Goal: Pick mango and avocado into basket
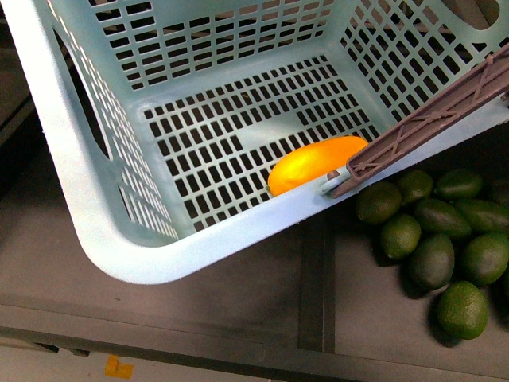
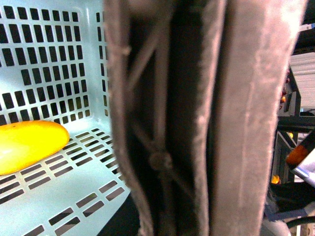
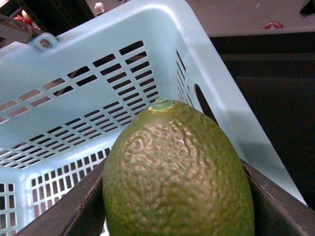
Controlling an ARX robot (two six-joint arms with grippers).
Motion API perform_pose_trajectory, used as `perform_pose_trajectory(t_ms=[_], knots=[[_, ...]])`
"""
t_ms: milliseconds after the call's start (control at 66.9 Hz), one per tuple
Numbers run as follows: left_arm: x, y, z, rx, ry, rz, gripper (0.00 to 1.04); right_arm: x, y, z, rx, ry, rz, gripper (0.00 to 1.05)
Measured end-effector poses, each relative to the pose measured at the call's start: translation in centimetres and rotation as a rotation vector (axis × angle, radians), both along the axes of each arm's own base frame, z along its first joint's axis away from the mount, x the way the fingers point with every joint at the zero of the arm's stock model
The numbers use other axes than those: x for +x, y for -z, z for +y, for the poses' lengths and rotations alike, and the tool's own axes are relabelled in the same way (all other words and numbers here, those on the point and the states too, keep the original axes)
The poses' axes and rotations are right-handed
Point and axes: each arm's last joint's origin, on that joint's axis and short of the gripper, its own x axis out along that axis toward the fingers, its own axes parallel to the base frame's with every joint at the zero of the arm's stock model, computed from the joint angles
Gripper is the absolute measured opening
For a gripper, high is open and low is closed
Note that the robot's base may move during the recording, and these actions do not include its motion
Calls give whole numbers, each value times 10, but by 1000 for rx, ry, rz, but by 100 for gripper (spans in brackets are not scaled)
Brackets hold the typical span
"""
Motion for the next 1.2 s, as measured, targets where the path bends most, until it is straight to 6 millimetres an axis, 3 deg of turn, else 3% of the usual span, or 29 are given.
perform_pose_trajectory(t_ms=[194, 344, 433, 508, 657, 702, 866, 1195], knots=[[0, 0, 0, 0, 1, 0, 15, -2, -6, 1, 18, 6, -16, 98], [0, 1, 0, -1, 2, 6, 15, -13, -20, -4, 2, 61, -68, 95], [0, 1, 0, 2, 0, 3, 15, -29, -22, -13, -105, 261, -281, 81], [0, 1, 0, 4, -2, 2, 15, -46, -15, -21, -144, 312, -352, 69], [1, 1, 0, 3, -3, 2, 15, -77, 7, -31, -183, 309, -350, 44], [1, 1, 0, 2, -1, 3, 15, -91, 16, -35, -192, 309, -342, 32], [0, 1, 0, -2, 0, 6, 15, -120, 30, -44, -208, 307, -346, 2], [0, 1, 0, 0, 1, 4, 15, -161, 47, -58, -206, 309, -343, 2]])
